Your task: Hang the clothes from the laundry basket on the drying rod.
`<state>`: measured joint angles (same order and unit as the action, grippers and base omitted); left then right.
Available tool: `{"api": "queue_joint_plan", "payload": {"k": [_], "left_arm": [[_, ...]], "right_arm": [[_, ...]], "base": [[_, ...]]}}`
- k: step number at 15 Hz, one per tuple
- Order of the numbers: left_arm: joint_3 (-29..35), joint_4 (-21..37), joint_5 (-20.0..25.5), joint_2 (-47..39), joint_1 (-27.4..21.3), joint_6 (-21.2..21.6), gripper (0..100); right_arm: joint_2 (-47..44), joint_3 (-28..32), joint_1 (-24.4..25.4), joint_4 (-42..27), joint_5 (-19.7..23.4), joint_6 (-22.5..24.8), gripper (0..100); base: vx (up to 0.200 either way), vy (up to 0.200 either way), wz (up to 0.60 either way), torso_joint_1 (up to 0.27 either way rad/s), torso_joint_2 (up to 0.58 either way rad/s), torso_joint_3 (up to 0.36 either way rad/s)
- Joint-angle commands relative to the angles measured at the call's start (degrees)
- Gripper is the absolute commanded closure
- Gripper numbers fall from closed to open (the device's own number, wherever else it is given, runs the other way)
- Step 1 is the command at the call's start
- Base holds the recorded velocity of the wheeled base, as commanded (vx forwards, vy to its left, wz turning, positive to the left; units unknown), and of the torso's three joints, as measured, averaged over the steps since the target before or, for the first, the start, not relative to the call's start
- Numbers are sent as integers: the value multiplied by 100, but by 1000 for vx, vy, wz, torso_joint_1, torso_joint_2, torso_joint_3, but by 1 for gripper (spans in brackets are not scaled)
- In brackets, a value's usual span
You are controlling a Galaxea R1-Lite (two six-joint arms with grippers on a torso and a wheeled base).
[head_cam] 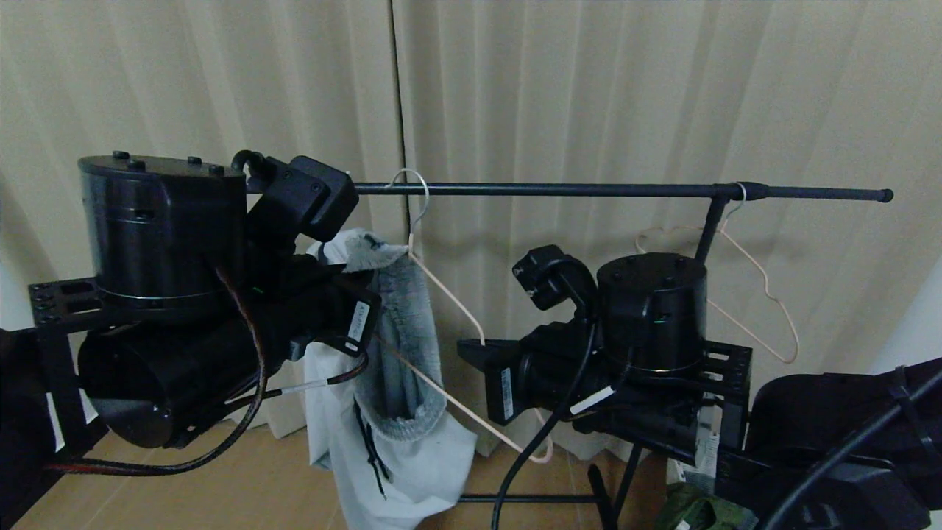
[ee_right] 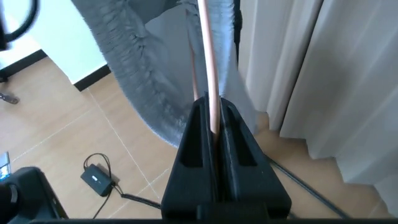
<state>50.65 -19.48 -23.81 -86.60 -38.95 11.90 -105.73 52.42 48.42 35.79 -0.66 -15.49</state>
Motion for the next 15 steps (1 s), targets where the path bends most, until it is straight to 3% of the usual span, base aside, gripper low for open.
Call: {"api": "queue_joint_plan", "payload": {"k": [1, 4, 5, 10, 13, 15], "left_arm": [[-55, -3, -10, 38, 1, -3, 100], [-258, 6, -1, 152, 1, -3, 100], [-302, -3, 8, 161, -16, -3, 0], [-389, -3, 34, 188, -51, 6, 0], [-767, -170, 649, 495, -25, 41, 0], [-917, -293, 772, 715, 10, 85, 0]], "right_arm": [[263, -223, -8, 68, 31, 20, 100], [571, -821, -8, 710, 48, 407, 100], [580, -918, 1, 807, 48, 495, 100], [641, -1006, 9, 1114, 48, 530, 100], [694, -1006, -8, 1114, 48, 565, 100], [835, -1006, -245, 1044, 119, 767, 100]], "base": [[0, 0, 0, 0, 0, 0], [0, 0, 0, 0, 0, 0], [0, 0, 0, 0, 0, 0], [0, 0, 0, 0, 0, 0], [0, 0, 0, 0, 0, 0], [0, 0, 0, 0, 0, 0]]}}
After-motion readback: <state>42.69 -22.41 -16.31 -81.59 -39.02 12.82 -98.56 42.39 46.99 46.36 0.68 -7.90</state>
